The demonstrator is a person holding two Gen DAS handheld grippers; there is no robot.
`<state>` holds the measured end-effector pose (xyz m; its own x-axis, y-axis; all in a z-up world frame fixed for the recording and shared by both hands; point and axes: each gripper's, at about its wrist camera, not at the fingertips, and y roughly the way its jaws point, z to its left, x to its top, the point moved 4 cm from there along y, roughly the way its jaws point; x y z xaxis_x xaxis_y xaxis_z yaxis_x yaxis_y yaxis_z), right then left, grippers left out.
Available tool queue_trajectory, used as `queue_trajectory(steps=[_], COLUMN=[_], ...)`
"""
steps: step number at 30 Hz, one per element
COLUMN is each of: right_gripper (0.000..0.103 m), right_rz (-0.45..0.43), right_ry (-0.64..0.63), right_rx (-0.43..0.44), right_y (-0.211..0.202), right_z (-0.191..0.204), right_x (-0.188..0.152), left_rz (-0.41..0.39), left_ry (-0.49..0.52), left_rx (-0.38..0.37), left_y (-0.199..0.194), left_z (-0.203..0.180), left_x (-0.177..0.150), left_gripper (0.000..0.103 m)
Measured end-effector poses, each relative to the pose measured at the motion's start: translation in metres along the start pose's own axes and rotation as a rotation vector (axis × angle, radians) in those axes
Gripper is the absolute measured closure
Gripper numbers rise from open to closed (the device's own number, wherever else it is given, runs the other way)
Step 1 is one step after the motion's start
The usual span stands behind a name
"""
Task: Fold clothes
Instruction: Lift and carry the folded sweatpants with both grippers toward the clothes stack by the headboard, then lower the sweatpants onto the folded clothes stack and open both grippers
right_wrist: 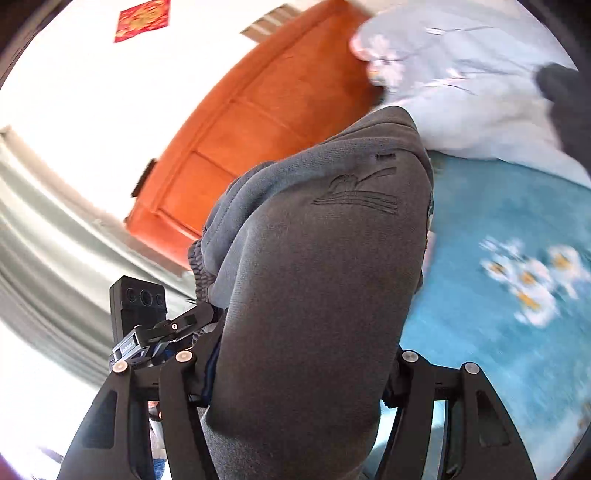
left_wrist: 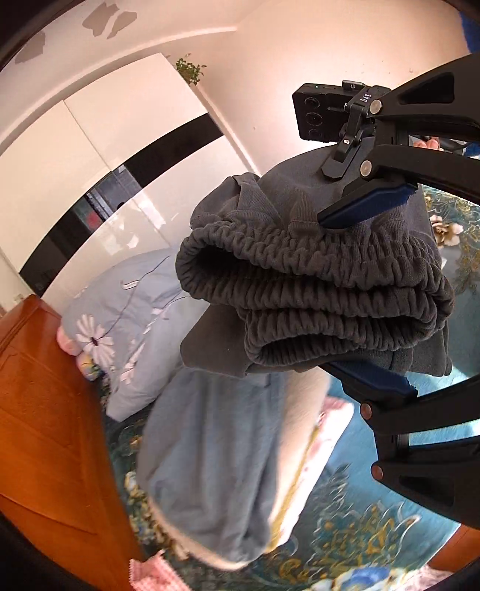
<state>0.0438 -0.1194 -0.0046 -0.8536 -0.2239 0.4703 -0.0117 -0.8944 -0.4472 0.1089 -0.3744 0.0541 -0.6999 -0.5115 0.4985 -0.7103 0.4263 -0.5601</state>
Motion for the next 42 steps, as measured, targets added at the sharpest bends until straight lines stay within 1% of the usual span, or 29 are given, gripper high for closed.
queue_trajectory(steps=[2,5,9,10,13,17,20,22,25,28,31,34,36,39,41,42], right_gripper=[0.038,0.038,0.038,0.038,0.038,0.038,0.039,0.039,0.039,0.039,0.038,0.035,0.035,0.035,0.035,0.035], right_rz=[0.02,0.06,0.09,0.093,0.074,0.096,0.115,0.119,0.137,0.149,0.16,0.151,0.144,0.149,0.142,0.12], right_ry=[-0.019,-0.037,-0.001,0.015,0.098,0.123,0.096,0.081,0.081,0.084,0.091,0.078,0.069,0.036,-0.015,-0.047], right_rx=[0.043,0.087,0.124,0.131,0.138,0.072,0.007,-0.007,-0.01,-0.001,0.031,0.023,0.018,-0.024,-0.074,-0.101], right_y=[0.018,0.064,0.128,0.14,0.154,0.173,0.186,0.188,0.193,0.189,0.172,0.154,0.141,0.133,0.115,0.11], right_z=[0.022,0.043,0.044,0.041,0.021,-0.01,-0.024,-0.035,-0.047,-0.05,-0.051,-0.054,-0.056,-0.058,-0.057,-0.053], right_x=[0.013,0.039,0.072,0.079,0.082,0.08,0.075,0.067,0.061,0.06,0.061,0.061,0.061,0.065,0.068,0.071], left_rz=[-0.027,-0.057,-0.069,-0.071,-0.075,-0.04,-0.026,-0.021,-0.003,-0.011,-0.025,-0.045,-0.068,-0.125,-0.143,-0.147], left_ry=[-0.003,-0.021,-0.088,-0.109,-0.172,-0.252,-0.242,-0.22,-0.204,-0.219,-0.256,-0.282,-0.299,-0.316,-0.296,-0.256], left_rx=[0.034,0.087,0.127,0.135,0.145,0.156,0.165,0.175,0.184,0.167,0.16,0.168,0.173,0.184,0.205,0.217], left_y=[-0.019,-0.036,-0.029,-0.022,0.005,0.045,0.063,0.069,0.075,0.067,0.057,0.051,0.045,0.028,0.018,0.014], left_z=[0.016,0.045,0.09,0.102,0.133,0.172,0.185,0.188,0.192,0.193,0.194,0.193,0.192,0.19,0.181,0.171], left_x=[0.034,0.078,0.117,0.122,0.132,0.131,0.128,0.127,0.126,0.127,0.128,0.128,0.13,0.135,0.139,0.138], left_gripper=[0.031,0.031,0.031,0.031,0.031,0.031,0.031,0.028,0.027,0.027,0.027,0.024,0.024,0.024,0.024,0.024])
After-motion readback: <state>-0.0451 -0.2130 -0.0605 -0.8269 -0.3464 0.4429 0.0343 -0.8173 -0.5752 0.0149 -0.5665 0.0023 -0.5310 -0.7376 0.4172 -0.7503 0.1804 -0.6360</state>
